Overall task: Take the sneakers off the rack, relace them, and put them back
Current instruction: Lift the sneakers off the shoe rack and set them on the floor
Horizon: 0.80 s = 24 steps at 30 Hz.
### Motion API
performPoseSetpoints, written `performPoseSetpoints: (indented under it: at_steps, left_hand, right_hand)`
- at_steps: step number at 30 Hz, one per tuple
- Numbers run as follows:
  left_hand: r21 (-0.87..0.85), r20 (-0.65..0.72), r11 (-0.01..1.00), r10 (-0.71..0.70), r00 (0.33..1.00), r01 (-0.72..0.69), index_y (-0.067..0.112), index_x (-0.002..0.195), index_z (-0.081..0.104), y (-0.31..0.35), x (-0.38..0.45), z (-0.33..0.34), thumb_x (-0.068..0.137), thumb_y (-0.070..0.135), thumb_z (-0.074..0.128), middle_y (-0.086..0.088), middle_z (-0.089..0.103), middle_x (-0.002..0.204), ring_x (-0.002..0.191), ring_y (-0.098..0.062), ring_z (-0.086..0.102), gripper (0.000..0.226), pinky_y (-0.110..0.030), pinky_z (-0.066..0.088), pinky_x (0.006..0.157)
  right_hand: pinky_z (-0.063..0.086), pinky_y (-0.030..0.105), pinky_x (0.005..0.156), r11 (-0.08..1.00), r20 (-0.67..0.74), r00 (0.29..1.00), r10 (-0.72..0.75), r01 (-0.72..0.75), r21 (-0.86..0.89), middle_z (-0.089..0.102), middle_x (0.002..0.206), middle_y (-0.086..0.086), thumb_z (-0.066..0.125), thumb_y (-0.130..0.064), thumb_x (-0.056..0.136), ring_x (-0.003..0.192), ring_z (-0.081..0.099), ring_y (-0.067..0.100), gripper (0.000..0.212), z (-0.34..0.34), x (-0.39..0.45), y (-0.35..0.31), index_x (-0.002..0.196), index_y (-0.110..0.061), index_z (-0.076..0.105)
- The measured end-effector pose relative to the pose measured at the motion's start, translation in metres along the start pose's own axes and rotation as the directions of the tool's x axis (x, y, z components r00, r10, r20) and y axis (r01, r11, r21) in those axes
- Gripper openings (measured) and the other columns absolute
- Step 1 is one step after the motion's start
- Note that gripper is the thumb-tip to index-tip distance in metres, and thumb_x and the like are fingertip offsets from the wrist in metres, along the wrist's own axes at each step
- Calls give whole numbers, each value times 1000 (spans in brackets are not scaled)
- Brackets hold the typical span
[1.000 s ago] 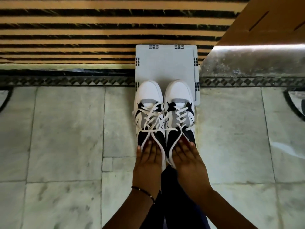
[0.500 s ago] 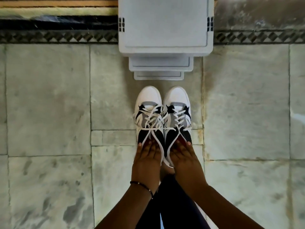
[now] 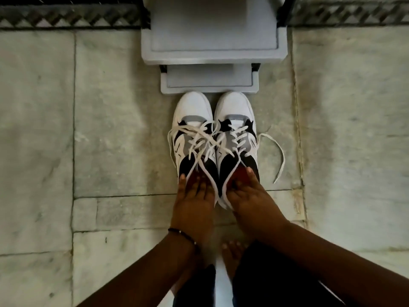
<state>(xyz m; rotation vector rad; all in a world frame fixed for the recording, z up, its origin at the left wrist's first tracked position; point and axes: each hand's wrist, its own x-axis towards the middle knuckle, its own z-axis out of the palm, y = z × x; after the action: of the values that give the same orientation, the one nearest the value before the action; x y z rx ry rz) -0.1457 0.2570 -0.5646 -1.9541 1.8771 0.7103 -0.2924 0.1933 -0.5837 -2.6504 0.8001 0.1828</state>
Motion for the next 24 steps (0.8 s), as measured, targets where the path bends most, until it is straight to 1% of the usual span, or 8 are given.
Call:
performPoseSetpoints:
  at_steps: [3,5,7,9,11,15,20,24]
  left_hand:
    - [-62,24,996,62,998,-60,8,104,69,-2,1,9,70,30,33,-8,74,104,104,-22,67,54,-48,16,107]
    - [-22,16,998,65,998,-65,7,104,69,-6,5,18,70,33,34,-9,74,104,104,-23,67,55,-49,20,105]
    - [11,51,997,80,995,-81,4,113,64,-10,7,10,72,34,39,-15,69,114,114,-28,61,56,-50,12,112]
    - [77,94,995,59,994,-66,0,140,29,-13,15,5,86,30,42,-22,34,148,142,-32,24,63,-47,-16,116]
    - [101,182,987,103,978,-122,5,146,2,-14,18,-3,91,31,43,-16,6,157,146,-30,-4,74,-47,-22,110]
    - [19,163,996,85,983,-90,6,146,7,-24,11,-14,86,30,53,-12,15,156,145,-26,6,79,-43,-8,118]
    - [-29,26,997,77,997,-76,15,139,30,-29,-19,-31,87,28,53,-4,36,147,137,-22,29,58,-43,7,118]
    - [43,99,998,34,995,-39,13,133,40,-28,-41,-31,89,27,50,-8,49,137,129,-28,41,47,-55,1,118]
  right_hand:
    - [14,43,115,990,-10,990,-139,138,-41,76,84,9,46,-23,74,100,68,25,33,20,-2,10,87,-7,71]
    - [28,44,113,972,-54,972,-229,225,-75,76,78,4,52,-31,73,88,71,20,29,26,4,19,79,-11,72]
    - [42,39,103,945,-24,948,-316,313,-90,73,68,-2,55,-38,70,74,70,14,26,19,12,28,73,-17,70]
    - [49,28,87,923,52,930,-363,367,-113,65,58,-8,56,-43,67,59,63,9,23,14,19,31,67,-22,64]
    - [50,22,68,908,116,914,-390,402,-119,59,55,-8,60,-44,67,52,55,10,21,8,25,31,63,-23,61]
    - [47,23,55,892,101,900,-424,434,-127,56,61,-5,55,-44,76,55,52,13,26,-7,25,31,65,-21,55]
    - [48,25,61,907,37,917,-397,398,-137,63,74,-3,61,-35,81,69,56,16,16,-23,-8,30,81,-20,57]
    - [47,33,77,968,103,968,-230,238,-77,65,105,6,50,-19,88,98,59,26,18,-43,-25,14,103,-17,59]
